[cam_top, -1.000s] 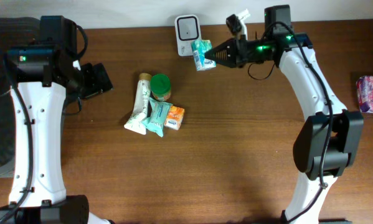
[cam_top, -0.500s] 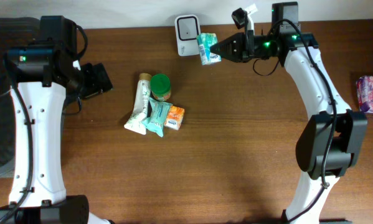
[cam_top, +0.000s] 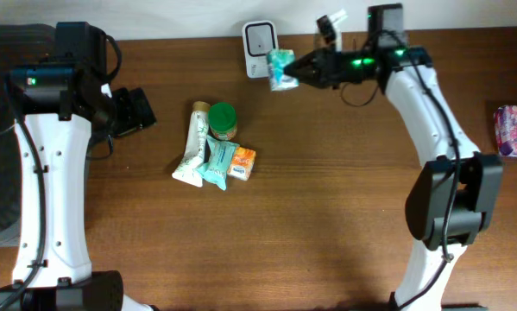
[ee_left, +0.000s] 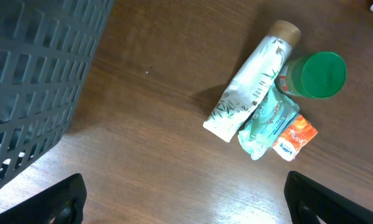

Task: Scan the item barcode
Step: 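Hold the teal pack at the scanner window with the right gripper, then carry the teal pack to the far right edge and release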

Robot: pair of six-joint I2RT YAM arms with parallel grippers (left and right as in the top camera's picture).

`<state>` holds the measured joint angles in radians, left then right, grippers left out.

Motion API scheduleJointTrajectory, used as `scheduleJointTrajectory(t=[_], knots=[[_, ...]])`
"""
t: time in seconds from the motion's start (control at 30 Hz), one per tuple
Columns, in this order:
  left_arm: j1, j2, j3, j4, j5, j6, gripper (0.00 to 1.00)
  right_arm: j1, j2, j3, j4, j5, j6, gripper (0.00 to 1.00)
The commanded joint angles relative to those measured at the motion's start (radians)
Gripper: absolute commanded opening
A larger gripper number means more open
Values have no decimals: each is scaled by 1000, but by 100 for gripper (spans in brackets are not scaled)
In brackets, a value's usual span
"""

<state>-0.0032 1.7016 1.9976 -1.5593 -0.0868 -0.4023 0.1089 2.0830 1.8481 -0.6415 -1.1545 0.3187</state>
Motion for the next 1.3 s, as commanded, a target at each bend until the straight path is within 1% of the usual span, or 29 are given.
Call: scheduleJointTrajectory(t=[0.0, 0.03, 0.07, 0.1, 0.13, 0.17, 0.2, 0.23, 0.27, 0.4, 0.47, 0.5, 0.6, 0.73, 0.8, 0.83, 0.87, 1.1, 1.13, 1.17, 1.2, 1.27], knots=[[5, -18, 0, -1, -8, -8, 99, 87, 0, -2, -18, 599, 8, 4], [5, -18, 0, -2, -8, -8, 99, 115, 0, -2, -16, 785, -22, 4], [5, -18, 0, -2, -8, -8, 99, 142, 0, -2, -14, 947, -99, 4], [5, -18, 0, -1, -8, -9, 99, 161, 0, -2, -7, 1049, -156, 4], [5, -18, 0, -1, -8, -8, 99, 186, 0, -2, 17, 1181, -246, 4], [5, -18, 0, -2, -8, -8, 99, 206, 0, -2, 58, 1279, -330, 4], [5, -18, 0, -2, -8, -8, 99, 217, 2, -2, 84, 1311, -370, 4], [5, -18, 0, -2, -8, -9, 99, 233, 2, -2, 145, 1336, -445, 4], [5, -18, 0, -1, -8, -8, 99, 239, 7, -2, 204, 1336, -476, 4], [6, -18, 0, -1, -8, -9, 99, 244, 81, -2, 489, 1336, -453, 4], [6, -18, 0, -2, -8, -9, 99, 249, 118, 0, 608, 1336, -474, 4], [6, -18, 0, -2, -8, -8, 99, 249, 132, 7, 632, 1335, -476, 4], [6, -18, 0, -2, -8, -8, 99, 249, 185, 72, 642, 1313, -476, 4], [6, -18, 0, -2, -8, -8, 99, 249, 315, 283, 517, 1285, -476, 4], [6, -18, 0, -2, -8, -9, 99, 251, 376, 318, 526, 1264, -602, 4], [6, -18, 0, -1, -8, -8, 99, 257, 389, 318, 524, 1269, -696, 4], [6, -18, 0, -1, -8, -8, 99, 264, 396, 317, 520, 1313, -759, 4], [6, -18, 0, -2, -8, -8, 99, 264, 410, 319, 496, 1326, -756, 4], [6, -18, 0, -2, -8, -8, 99, 264, 409, 331, 495, 1352, -743, 4], [6, -18, 0, -2, -8, -8, 99, 263, 408, 342, 495, 1384, -717, 4], [6, -18, 0, -1, -8, -8, 99, 258, 399, 369, 478, 1423, -654, 4], [6, -18, 0, -1, -8, -8, 99, 231, 375, 434, 396, 1421, -544, 4]])
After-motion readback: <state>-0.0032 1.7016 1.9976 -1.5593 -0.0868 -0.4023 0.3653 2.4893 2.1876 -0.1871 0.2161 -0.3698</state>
